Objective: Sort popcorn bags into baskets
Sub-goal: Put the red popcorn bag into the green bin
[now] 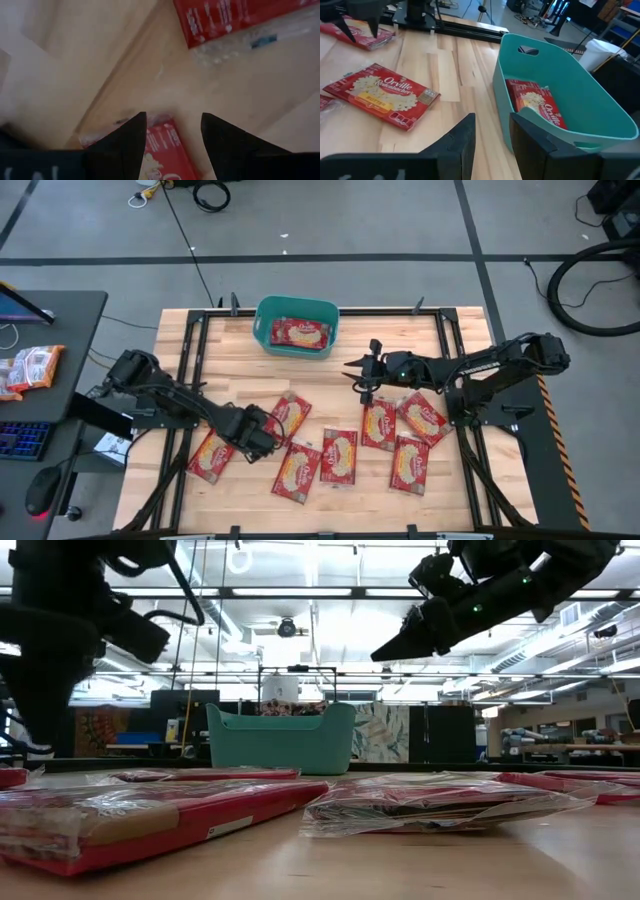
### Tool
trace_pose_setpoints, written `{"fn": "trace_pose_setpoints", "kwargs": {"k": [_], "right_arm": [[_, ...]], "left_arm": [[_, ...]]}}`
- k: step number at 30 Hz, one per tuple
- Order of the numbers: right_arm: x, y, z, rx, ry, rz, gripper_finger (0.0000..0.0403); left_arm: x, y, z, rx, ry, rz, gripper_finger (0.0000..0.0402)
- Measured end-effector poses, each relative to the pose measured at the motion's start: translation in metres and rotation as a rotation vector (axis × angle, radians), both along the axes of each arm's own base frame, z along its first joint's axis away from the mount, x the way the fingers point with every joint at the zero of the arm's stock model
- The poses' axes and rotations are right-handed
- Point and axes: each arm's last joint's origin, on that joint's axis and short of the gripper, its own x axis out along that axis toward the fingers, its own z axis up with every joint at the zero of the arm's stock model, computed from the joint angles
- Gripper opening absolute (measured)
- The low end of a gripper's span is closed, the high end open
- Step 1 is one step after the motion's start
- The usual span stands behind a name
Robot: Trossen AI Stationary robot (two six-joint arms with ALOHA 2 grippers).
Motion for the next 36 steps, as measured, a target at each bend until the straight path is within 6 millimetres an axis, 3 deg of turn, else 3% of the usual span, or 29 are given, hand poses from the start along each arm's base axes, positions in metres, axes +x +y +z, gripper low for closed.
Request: {"fn": "trace_pose_setpoints", "kwargs": {"k": [7, 18, 29, 36], "right_arm": [[0.000, 0.000, 0.000, 0.009, -0.007, 0.006, 0.0124], [0.000, 0.002, 0.000, 0.039, -0.006, 0.020, 0.0124], [0.000, 0.002, -0.001, 0.054, -0.008, 0.014, 0.0124], [0.000, 0.002, -0.001, 0.054, -0.002, 0.014, 0.0124]], "left_arm": [[-0.003, -0.003, -0.004, 0.080, -0.010, -0.061, 0.0192], [-0.020, 0.004, -0.037, 0.031, 0.007, -0.049, 0.0192], [-0.019, 0.009, -0.016, -0.017, -0.070, -0.005, 0.0192], [-0.013, 0.007, -0.024, -0.019, -0.089, 0.003, 0.0191]]}}
